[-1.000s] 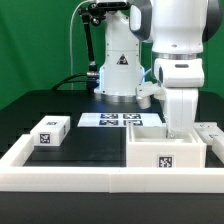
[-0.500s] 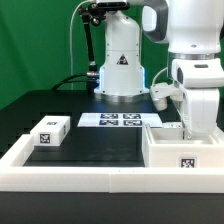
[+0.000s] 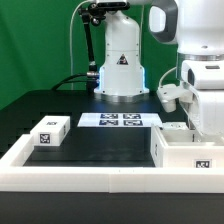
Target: Assemble cabinet
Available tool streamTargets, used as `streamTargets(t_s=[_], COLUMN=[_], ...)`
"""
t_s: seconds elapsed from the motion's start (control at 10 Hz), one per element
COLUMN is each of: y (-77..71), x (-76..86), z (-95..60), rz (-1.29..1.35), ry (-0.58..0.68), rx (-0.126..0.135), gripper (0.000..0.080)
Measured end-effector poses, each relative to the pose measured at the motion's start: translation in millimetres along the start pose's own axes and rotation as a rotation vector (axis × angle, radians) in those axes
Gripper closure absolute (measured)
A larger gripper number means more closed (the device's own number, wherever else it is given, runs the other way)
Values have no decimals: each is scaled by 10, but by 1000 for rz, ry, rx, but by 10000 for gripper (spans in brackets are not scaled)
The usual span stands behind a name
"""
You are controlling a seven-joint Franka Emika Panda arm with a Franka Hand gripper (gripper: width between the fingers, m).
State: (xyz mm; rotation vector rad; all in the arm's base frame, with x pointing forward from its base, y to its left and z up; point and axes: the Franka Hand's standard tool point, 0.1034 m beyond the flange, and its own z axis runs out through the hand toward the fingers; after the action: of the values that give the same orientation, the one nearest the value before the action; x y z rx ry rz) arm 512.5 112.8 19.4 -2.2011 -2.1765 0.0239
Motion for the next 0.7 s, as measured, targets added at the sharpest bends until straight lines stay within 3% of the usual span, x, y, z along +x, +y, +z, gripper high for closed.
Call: streamTargets(t_s=[0.2,0.3,0.4,0.7], y=[1,1,2,2], x=[-5,-7,-9,-10], z=[0,0,0,0], rz=[1,1,2,2], ry=[0,0,0,0], rx=[0,0,0,0], gripper=[198,198,50,2])
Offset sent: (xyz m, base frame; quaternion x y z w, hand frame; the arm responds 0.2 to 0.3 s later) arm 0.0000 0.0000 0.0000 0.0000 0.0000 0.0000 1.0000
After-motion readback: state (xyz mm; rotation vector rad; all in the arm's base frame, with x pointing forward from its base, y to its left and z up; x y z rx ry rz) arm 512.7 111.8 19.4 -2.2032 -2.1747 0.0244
